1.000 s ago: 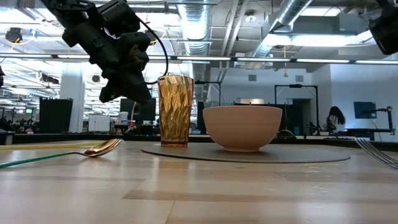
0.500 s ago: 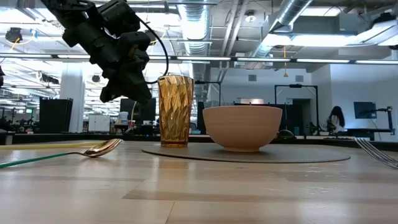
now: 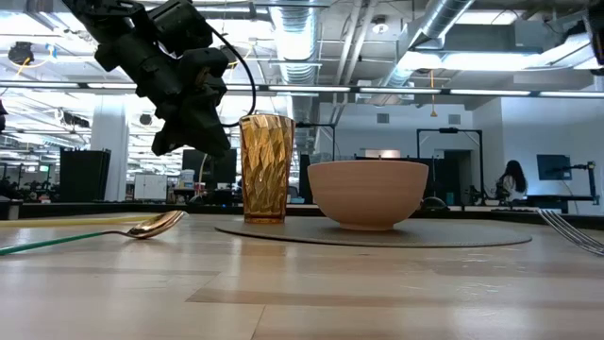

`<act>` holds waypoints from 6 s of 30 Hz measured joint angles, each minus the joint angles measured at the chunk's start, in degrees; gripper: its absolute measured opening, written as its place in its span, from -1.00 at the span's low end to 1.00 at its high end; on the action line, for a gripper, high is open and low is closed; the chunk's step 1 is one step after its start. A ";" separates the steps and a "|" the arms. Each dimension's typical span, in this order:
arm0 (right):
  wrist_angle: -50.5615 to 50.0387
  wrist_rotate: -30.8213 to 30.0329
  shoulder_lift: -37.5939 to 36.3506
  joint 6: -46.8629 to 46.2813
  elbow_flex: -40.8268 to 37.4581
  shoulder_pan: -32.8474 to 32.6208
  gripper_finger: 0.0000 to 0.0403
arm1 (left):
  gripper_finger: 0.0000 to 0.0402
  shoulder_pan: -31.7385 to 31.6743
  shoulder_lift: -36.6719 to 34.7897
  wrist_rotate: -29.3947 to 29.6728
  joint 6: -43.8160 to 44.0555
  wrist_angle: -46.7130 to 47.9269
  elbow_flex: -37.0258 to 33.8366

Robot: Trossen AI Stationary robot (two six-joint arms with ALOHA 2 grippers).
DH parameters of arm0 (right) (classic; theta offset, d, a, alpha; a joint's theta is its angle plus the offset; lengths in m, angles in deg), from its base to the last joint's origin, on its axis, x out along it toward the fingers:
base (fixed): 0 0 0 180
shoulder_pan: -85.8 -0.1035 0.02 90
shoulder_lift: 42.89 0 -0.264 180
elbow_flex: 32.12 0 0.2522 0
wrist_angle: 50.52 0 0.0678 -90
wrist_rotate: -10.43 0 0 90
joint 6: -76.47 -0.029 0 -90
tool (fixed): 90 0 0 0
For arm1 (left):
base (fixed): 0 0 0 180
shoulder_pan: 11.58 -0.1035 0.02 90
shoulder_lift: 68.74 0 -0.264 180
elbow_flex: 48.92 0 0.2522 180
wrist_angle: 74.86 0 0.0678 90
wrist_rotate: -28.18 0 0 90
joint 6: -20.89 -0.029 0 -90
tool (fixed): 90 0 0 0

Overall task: Pick & Place Utensil
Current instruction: Put the orange silver fork into the light pink bowl

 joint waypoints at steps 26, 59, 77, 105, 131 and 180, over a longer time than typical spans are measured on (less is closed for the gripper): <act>1.77 0.56 3.75 0.49 0.00 0.02 -0.16 | -0.57 0.00 0.00 0.01 0.00 -0.03 0.00; 15.91 -1.04 3.73 7.60 -7.22 2.44 -0.16 | -0.57 0.00 0.00 0.01 -0.02 -0.14 0.00; 14.43 0.09 5.29 10.52 -7.23 2.11 -0.16 | -0.57 -0.02 0.00 0.01 -0.02 -0.85 -0.02; 21.93 2.80 15.39 15.28 -7.15 4.09 -0.50 | -0.57 -0.13 0.00 0.22 -0.02 -1.99 -0.02; 17.71 -6.00 -5.42 28.80 -7.10 11.37 -0.99 | -0.57 -0.13 0.00 0.20 -0.08 -2.40 -0.02; -15.17 8.97 -9.81 83.77 13.09 46.99 -1.00 | -0.57 6.43 0.00 0.18 -8.02 -23.98 -0.02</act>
